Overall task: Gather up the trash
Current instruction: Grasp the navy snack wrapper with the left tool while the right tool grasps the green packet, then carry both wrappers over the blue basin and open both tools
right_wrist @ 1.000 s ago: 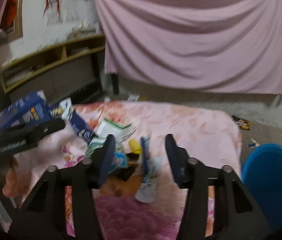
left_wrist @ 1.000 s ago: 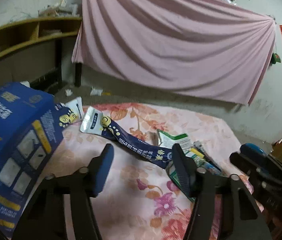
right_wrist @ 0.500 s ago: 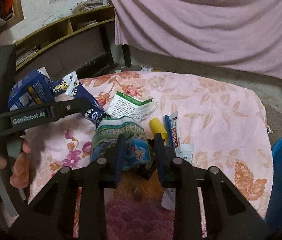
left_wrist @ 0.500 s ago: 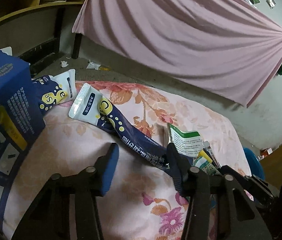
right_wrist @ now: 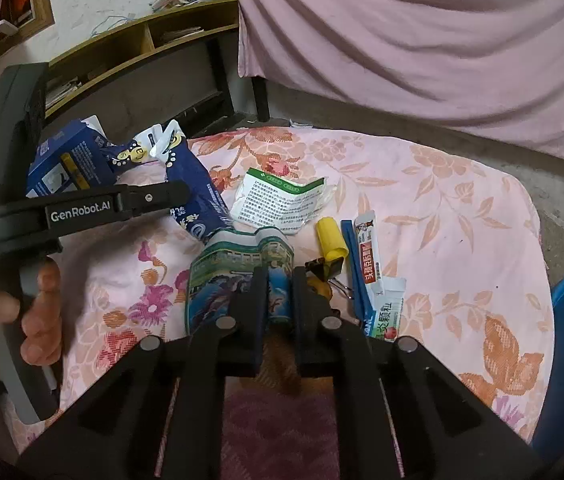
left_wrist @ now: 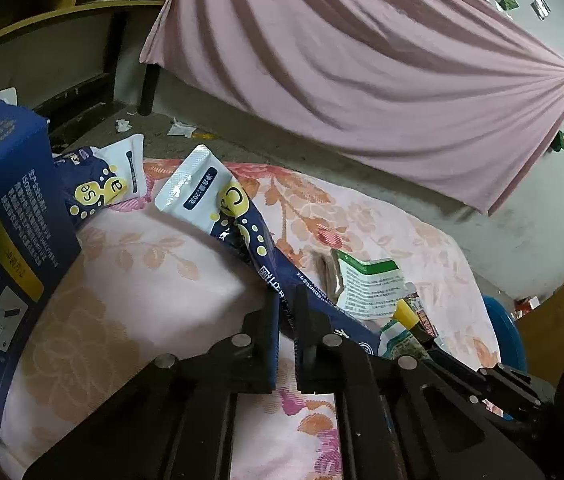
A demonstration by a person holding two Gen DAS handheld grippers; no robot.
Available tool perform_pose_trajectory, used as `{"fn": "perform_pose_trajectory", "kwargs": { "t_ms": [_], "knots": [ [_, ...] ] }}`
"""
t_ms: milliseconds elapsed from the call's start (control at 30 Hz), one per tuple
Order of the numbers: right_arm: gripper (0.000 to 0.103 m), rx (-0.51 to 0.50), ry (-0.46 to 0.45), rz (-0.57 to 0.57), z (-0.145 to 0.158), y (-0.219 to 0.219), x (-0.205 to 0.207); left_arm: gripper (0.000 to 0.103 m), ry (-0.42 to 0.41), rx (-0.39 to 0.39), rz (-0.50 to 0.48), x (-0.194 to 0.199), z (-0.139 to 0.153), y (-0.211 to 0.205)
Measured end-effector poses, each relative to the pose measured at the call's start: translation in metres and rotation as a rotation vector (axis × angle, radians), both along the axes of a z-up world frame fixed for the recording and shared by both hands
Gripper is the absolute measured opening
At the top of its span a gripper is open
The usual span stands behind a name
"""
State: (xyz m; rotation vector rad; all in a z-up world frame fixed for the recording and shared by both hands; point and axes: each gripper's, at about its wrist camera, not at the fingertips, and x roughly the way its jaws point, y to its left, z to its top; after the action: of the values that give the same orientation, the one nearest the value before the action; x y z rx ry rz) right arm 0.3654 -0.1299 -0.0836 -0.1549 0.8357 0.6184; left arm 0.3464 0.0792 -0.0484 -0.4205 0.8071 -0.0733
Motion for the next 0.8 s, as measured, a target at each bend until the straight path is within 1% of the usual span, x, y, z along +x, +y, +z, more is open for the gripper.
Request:
{"fn": "perform_pose_trajectory", "kwargs": {
  "t_ms": [67, 167, 367, 433, 567, 667, 700, 800],
  "knots": [
    [0.037, 0.008, -0.005, 0.003, 0.001, -0.001, -0.002, 0.001, -0.013, 0.008, -0.009, -0.002, 0.002, -0.002],
    [0.037, 0.018, -0.030, -0.005, 0.005, -0.003, -0.006, 0.001, -0.055, 0.025, -0.018, -0.008, 0.007, -0.006],
    [0.036, 0.063, -0.136, -0.018, 0.020, -0.013, -0.025, 0.001, -0.185, 0.098, -0.028, -0.031, 0.024, -0.017],
    [0.036, 0.083, -0.201, -0.037, 0.029, -0.019, -0.034, 0.000, -0.242, 0.134, -0.027, -0.043, 0.031, -0.022],
    [0.036, 0.129, -0.317, -0.087, 0.046, -0.037, -0.048, 0.000, -0.386, 0.221, -0.034, -0.068, 0.047, -0.040],
    [0.036, 0.165, -0.424, -0.139, 0.058, -0.054, -0.059, 0.000, -0.460, 0.251, -0.054, -0.080, 0.058, -0.057],
    [0.036, 0.181, -0.480, -0.166, 0.063, -0.062, -0.065, 0.000, -0.482, 0.262, -0.062, -0.083, 0.062, -0.064],
    [0.037, 0.213, -0.600, -0.237, 0.078, -0.079, -0.080, 0.000, -0.567, 0.300, -0.087, -0.092, 0.079, -0.084]
  ]
}}
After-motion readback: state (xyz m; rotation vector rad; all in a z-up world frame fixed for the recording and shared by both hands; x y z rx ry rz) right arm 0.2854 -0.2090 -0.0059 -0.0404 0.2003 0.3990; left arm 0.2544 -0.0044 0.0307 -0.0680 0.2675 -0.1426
